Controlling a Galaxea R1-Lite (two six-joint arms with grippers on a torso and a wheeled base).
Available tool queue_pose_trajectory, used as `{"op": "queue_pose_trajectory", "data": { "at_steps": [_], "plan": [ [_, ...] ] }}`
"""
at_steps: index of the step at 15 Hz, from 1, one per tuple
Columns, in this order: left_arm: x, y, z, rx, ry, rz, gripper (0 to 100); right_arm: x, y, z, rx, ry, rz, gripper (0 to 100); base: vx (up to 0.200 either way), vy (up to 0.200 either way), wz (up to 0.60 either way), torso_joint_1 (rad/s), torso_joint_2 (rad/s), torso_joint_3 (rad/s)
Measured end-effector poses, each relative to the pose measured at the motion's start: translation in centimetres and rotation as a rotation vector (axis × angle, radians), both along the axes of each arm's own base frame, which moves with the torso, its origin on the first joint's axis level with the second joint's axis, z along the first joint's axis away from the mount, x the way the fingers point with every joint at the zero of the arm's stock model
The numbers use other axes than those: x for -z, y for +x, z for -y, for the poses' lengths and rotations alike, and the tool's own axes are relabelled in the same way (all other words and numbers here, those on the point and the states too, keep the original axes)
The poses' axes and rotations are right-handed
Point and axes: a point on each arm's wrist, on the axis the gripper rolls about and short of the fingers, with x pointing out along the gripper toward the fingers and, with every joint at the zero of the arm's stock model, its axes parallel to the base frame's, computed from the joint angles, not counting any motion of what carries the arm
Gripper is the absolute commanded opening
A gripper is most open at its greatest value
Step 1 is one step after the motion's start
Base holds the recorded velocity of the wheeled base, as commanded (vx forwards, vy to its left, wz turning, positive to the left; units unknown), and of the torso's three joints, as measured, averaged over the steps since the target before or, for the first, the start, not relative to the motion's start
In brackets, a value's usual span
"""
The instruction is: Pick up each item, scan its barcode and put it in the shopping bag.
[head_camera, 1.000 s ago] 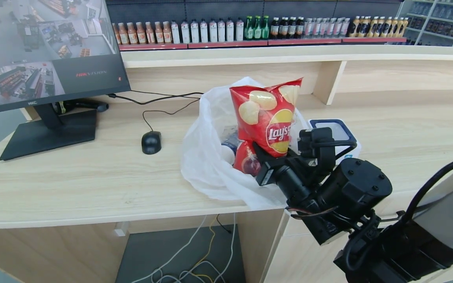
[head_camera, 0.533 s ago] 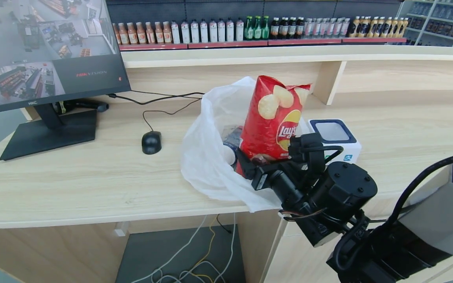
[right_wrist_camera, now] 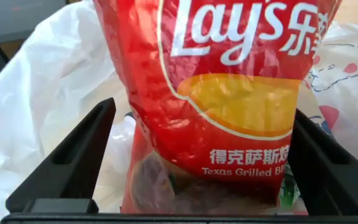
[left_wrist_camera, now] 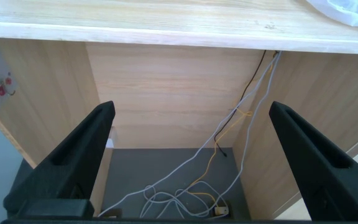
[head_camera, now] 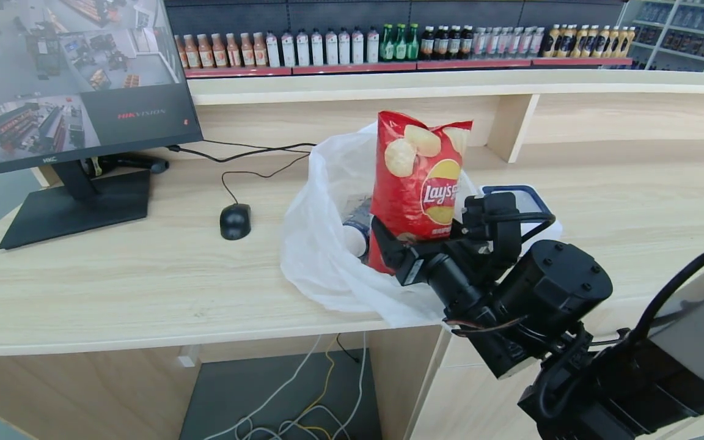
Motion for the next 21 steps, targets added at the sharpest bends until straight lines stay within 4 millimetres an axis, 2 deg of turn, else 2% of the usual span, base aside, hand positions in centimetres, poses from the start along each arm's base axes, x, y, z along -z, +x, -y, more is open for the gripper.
{"op": "queue_pose_trajectory", "data": {
  "at_steps": [4, 8, 11, 14, 16, 21],
  "plan": [
    [0.0, 0.0, 0.0, 0.0, 0.0, 0.0, 100, -1.0, -1.3, 0.0, -0.026, 0.017, 0.016, 100, 0.0, 0.0, 0.0, 0.0, 0.0, 0.0],
    [0.0, 0.0, 0.0, 0.0, 0.0, 0.0, 100, -2.6, -1.8, 1.0, -0.017, 0.051, 0.048, 100, 0.0, 0.0, 0.0, 0.0, 0.0, 0.0],
    [0.0, 0.0, 0.0, 0.0, 0.0, 0.0, 100, -3.7, -0.5, 3.2, 0.034, 0.064, 0.086, 100, 0.0, 0.0, 0.0, 0.0, 0.0, 0.0],
    [0.0, 0.0, 0.0, 0.0, 0.0, 0.0, 100, -4.2, 0.6, 3.8, 0.056, 0.068, 0.111, 100, 0.0, 0.0, 0.0, 0.0, 0.0, 0.0],
    [0.0, 0.0, 0.0, 0.0, 0.0, 0.0, 100, -3.6, 1.6, 3.2, 0.061, 0.065, 0.107, 100, 0.0, 0.0, 0.0, 0.0, 0.0, 0.0],
    [0.0, 0.0, 0.0, 0.0, 0.0, 0.0, 100, -0.2, 3.9, 1.3, 0.054, 0.014, 0.048, 100, 0.0, 0.0, 0.0, 0.0, 0.0, 0.0]
  ]
}}
